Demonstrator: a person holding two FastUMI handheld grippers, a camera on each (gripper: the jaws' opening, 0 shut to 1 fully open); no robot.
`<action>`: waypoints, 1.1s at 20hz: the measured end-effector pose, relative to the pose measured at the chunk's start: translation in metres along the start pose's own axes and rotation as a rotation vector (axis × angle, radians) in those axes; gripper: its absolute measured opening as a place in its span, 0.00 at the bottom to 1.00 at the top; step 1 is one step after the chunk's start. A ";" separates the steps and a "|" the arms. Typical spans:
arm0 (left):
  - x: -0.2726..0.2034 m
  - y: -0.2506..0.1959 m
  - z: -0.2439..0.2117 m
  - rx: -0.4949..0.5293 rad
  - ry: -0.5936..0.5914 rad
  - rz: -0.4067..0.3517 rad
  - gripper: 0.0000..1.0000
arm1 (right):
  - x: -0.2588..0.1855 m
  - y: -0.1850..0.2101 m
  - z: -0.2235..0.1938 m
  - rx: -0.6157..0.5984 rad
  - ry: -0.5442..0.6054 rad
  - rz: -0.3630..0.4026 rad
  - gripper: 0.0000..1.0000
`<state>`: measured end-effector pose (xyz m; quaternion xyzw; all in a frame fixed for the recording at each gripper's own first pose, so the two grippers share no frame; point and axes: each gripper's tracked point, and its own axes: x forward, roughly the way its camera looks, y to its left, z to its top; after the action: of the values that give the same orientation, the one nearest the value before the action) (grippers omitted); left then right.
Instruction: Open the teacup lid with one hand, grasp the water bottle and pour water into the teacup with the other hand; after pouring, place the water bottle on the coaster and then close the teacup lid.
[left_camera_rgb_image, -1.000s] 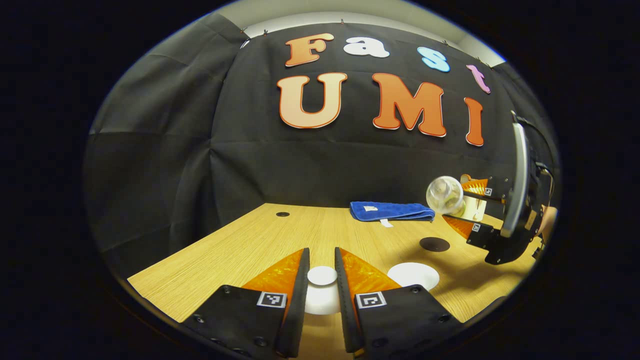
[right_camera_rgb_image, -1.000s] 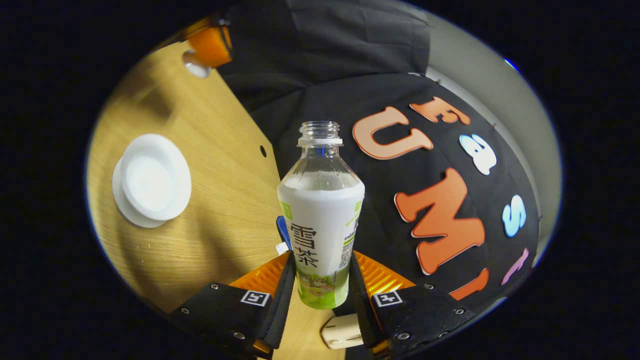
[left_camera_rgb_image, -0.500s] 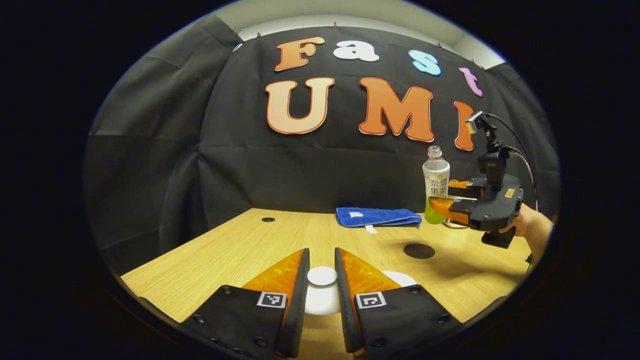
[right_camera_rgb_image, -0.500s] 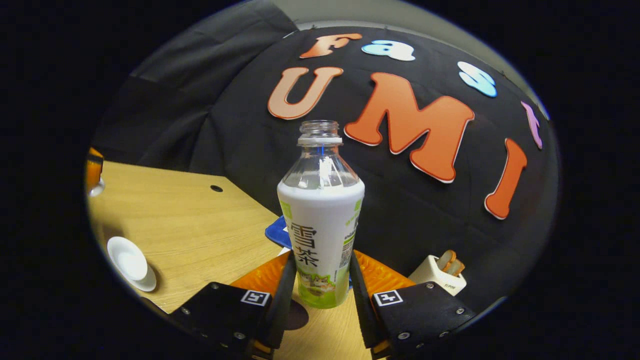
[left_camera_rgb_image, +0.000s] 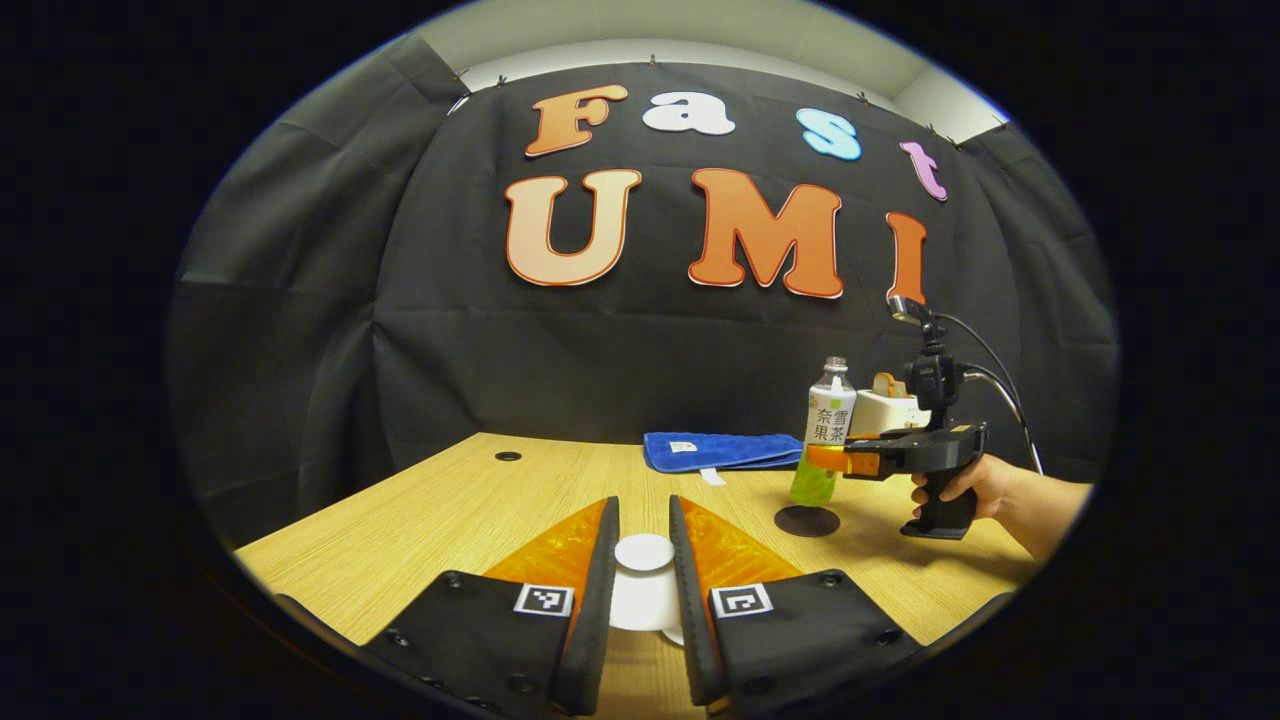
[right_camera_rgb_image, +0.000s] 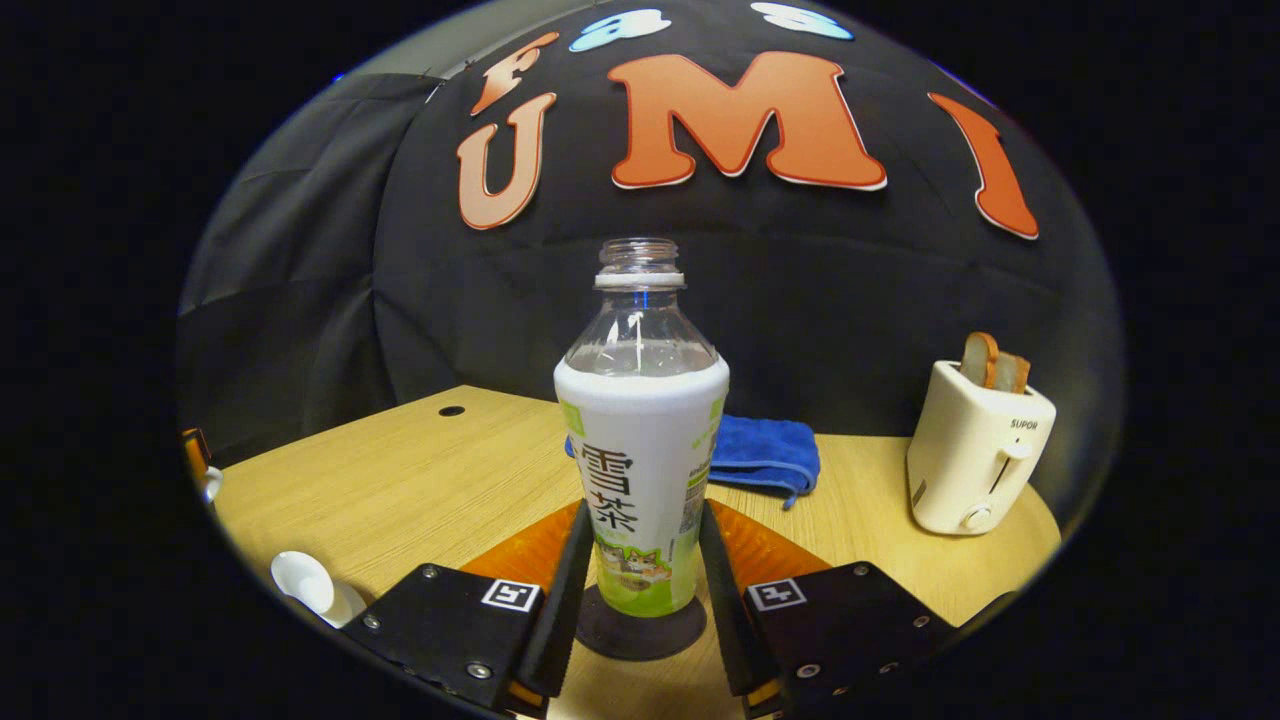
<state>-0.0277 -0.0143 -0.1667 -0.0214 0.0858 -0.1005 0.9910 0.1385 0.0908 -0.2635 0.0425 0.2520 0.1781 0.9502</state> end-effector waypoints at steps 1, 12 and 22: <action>0.002 -0.003 0.000 0.000 0.003 -0.006 0.36 | 0.002 -0.001 -0.004 -0.006 0.010 -0.002 0.61; 0.017 -0.026 -0.009 0.003 0.029 -0.049 0.36 | 0.004 0.002 -0.025 -0.014 0.047 0.012 0.63; 0.036 -0.056 -0.037 0.020 0.090 -0.111 0.36 | -0.030 -0.002 -0.015 -0.114 0.017 -0.006 0.97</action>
<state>-0.0107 -0.0768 -0.2057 -0.0117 0.1278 -0.1572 0.9792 0.1076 0.0783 -0.2636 -0.0140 0.2498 0.1899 0.9494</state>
